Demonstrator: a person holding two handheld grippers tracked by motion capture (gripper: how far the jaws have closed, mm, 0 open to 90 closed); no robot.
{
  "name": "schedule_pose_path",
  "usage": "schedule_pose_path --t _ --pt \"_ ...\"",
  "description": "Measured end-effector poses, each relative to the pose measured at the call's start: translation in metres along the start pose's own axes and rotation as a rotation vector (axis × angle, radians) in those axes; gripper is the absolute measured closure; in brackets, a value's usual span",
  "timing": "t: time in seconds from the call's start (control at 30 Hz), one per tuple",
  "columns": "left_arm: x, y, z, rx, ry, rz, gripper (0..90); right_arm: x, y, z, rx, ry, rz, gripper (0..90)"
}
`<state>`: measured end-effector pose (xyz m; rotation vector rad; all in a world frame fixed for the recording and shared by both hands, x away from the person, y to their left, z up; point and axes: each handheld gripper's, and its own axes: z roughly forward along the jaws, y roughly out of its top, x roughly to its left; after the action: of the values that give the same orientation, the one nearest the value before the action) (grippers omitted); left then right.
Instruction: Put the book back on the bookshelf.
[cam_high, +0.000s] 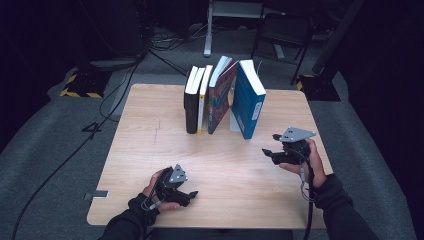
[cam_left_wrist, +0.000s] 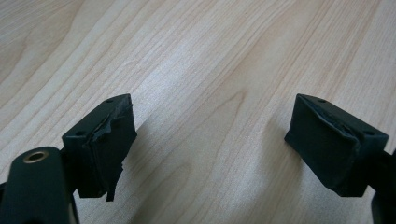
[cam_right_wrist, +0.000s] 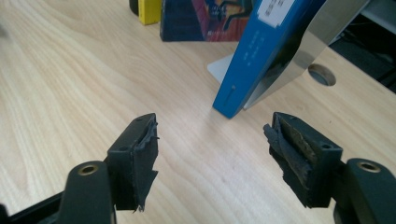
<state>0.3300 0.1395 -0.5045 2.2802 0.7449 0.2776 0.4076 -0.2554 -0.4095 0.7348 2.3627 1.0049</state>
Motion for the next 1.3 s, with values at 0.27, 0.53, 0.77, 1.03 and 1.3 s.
schedule_pose_path --t 0.27,0.53,0.77,1.03,1.3 --pt "0.000 0.000 0.000 0.000 0.000 0.000 15.2 0.001 -0.017 -0.008 0.047 -0.033 -0.022 33.4" --pt "0.000 0.000 0.000 0.000 0.000 0.000 15.3 0.004 -0.033 -0.016 0.083 -0.040 -0.047 33.0" --pt "0.000 0.000 0.000 0.000 0.000 0.000 15.3 0.010 -0.049 -0.020 0.119 -0.028 -0.065 32.2" --pt "0.000 0.000 0.000 0.000 0.000 0.000 15.3 0.015 -0.068 -0.024 0.144 -0.024 -0.064 31.6" --pt "0.000 0.000 0.000 0.000 0.000 0.000 15.3 0.020 -0.088 -0.029 0.148 -0.014 -0.041 31.4"
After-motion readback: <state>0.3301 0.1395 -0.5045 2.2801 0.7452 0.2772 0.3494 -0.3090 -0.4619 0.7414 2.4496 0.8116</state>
